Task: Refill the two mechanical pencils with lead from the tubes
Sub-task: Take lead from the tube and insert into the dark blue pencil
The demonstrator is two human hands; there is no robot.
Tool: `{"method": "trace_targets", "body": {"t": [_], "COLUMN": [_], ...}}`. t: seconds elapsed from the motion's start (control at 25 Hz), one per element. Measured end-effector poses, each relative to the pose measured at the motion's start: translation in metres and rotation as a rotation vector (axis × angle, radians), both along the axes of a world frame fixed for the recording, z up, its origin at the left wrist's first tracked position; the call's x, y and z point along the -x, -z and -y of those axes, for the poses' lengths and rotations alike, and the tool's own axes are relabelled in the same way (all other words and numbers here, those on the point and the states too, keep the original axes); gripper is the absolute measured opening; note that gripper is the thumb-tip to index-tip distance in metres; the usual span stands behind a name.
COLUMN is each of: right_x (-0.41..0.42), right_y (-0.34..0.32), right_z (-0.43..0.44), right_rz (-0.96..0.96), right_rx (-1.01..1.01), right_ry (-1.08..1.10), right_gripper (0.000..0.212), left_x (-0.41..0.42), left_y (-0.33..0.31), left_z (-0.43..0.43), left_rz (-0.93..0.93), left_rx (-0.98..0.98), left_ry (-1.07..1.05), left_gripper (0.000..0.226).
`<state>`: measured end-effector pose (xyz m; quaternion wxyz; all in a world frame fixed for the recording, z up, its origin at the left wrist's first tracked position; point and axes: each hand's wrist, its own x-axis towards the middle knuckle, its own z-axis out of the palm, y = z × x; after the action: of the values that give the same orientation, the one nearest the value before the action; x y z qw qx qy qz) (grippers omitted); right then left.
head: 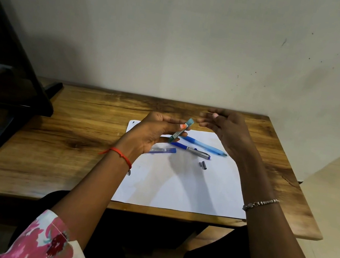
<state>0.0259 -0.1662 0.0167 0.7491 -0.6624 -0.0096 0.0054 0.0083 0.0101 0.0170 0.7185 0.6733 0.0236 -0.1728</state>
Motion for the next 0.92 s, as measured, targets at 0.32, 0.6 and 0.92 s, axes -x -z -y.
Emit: {"method": "trace_targets", "body": {"t": [0.32, 0.6, 0.92], "right_x": [0.0039, 0.0044, 0.0064], "right_y": [-0.0048, -0.002, -0.0024], "right_z": [0.0037, 0.0014, 0.0046], "right_rz": [0.076, 0.124, 0.18], "right_rx": [0.202, 0.284, 0.429], "right_ry": [0.008, -0.17, -0.218], "right_gripper": [0.011, 0.024, 0.023], "left_x": [0.0011, 0.0025, 0.0041], "left_y": [-0.0017, -0.0014, -0.0019], "left_z": [0.0015, 0.0016, 0.0011], "left_rz": [0.016, 0.004, -0.003], "left_rx": [-0.048, -0.064, -0.106], "left_ry": [-0.033, -0.04, -0.039], "left_gripper": [0.018, 0.021, 0.019]}}
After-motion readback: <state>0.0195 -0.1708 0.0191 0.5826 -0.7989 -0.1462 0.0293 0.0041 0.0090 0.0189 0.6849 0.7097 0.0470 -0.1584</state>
